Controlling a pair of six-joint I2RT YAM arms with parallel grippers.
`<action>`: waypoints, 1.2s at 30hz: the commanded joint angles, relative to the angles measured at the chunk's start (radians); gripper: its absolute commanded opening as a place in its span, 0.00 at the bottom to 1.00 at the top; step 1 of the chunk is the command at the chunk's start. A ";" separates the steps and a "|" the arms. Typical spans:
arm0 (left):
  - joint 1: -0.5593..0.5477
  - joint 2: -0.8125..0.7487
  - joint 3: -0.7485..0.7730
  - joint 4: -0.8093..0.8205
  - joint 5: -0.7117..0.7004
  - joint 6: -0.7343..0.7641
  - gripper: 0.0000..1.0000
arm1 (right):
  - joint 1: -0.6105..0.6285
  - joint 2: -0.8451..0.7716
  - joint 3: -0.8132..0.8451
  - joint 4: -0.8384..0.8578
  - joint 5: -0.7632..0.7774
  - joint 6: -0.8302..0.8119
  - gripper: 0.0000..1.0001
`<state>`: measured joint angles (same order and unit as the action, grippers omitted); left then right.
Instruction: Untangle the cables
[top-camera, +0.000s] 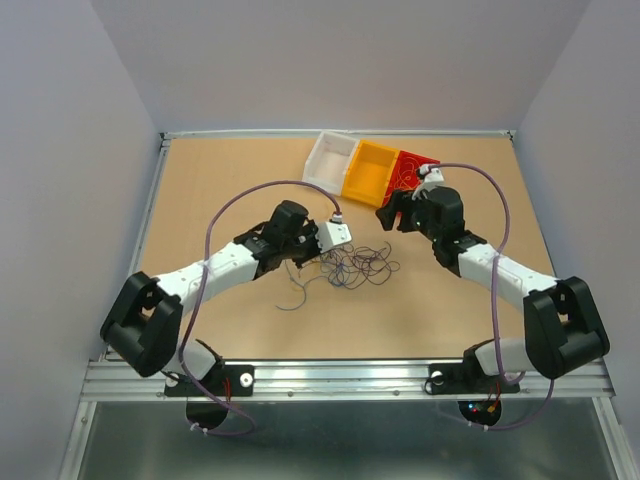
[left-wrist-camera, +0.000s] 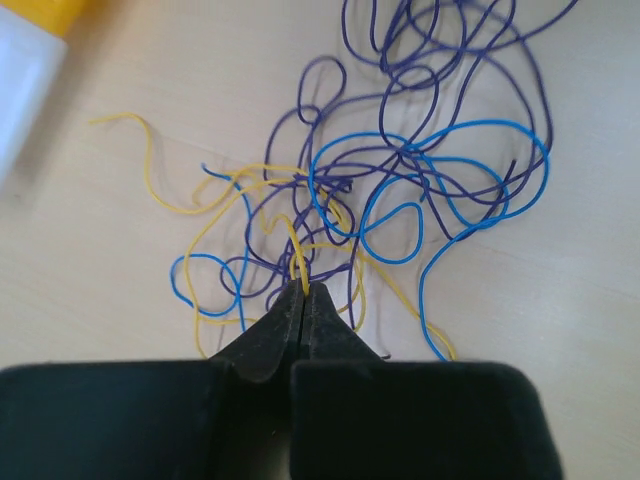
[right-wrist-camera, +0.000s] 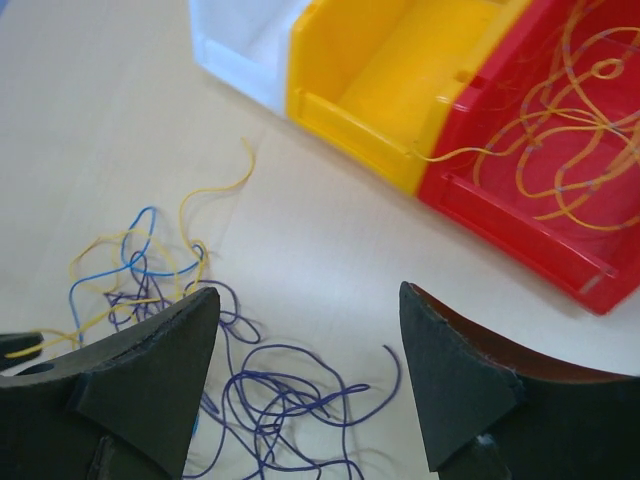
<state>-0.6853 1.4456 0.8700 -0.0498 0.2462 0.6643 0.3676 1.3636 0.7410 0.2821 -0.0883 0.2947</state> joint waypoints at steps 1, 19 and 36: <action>-0.003 -0.157 0.018 0.006 0.083 -0.032 0.00 | 0.005 0.031 -0.012 0.155 -0.221 -0.046 0.77; -0.003 -0.301 0.684 -0.309 0.021 -0.209 0.00 | 0.203 0.319 0.166 0.301 -0.499 -0.121 0.81; -0.005 -0.411 0.692 -0.119 -0.234 -0.316 0.00 | 0.318 0.154 0.060 0.172 -0.584 -0.345 0.63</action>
<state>-0.6861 1.1187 1.6165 -0.2970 0.0505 0.3660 0.6861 1.6245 0.8330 0.4175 -0.6559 -0.0193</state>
